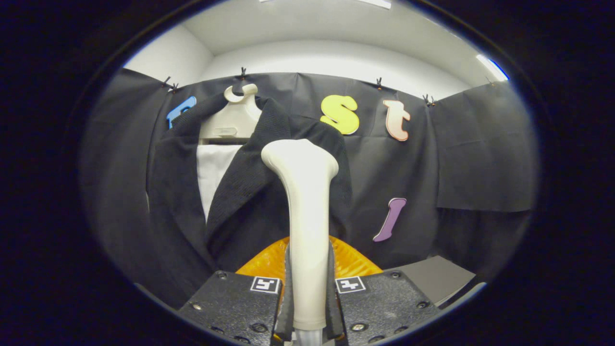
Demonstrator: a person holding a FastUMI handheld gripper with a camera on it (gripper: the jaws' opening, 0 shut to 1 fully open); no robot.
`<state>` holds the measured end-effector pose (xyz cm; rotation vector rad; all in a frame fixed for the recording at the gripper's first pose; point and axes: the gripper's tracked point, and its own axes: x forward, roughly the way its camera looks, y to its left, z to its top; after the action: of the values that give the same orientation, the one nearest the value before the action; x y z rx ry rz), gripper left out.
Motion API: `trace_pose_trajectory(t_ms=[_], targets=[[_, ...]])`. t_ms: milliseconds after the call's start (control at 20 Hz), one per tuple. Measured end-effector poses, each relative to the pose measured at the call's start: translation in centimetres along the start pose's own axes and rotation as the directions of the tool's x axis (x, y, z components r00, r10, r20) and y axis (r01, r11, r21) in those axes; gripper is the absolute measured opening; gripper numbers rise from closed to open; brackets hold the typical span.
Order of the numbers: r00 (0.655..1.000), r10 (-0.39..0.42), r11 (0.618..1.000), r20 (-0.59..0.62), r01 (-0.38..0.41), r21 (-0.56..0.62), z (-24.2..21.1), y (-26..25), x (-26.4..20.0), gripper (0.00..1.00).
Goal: Iron the clothes twice with a garment steamer, once on the left side and once on the right side.
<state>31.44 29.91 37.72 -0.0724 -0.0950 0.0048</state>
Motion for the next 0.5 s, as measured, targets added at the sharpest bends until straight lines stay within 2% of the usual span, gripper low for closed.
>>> trace_pose_trajectory(t_ms=[500], targets=[[0.998,-0.012,1.0,-0.056,0.011,-0.015,-5.8,-0.2,-1.9,0.29]])
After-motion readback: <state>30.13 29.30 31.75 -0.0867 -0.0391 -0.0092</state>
